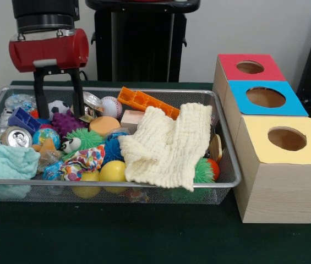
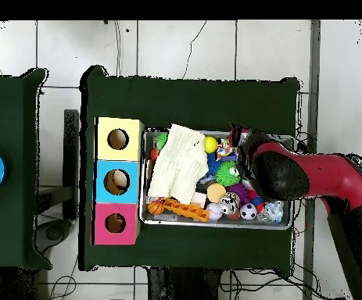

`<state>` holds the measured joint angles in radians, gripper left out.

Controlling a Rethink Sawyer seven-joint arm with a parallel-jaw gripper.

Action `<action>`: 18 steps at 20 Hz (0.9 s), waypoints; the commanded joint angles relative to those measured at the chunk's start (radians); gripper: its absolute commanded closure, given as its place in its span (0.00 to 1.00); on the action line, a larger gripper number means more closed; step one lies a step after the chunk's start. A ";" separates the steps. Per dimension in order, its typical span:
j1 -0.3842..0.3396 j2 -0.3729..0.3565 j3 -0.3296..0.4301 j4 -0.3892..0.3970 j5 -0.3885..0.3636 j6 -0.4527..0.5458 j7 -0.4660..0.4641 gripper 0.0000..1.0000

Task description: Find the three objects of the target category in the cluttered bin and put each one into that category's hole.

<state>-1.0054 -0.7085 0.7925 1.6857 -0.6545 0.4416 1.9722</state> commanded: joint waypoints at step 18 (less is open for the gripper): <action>-0.037 0.127 0.048 -0.111 -0.101 0.098 -0.422 0.00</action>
<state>-1.0397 -0.6369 0.8154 1.6216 -0.6787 0.4597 1.8508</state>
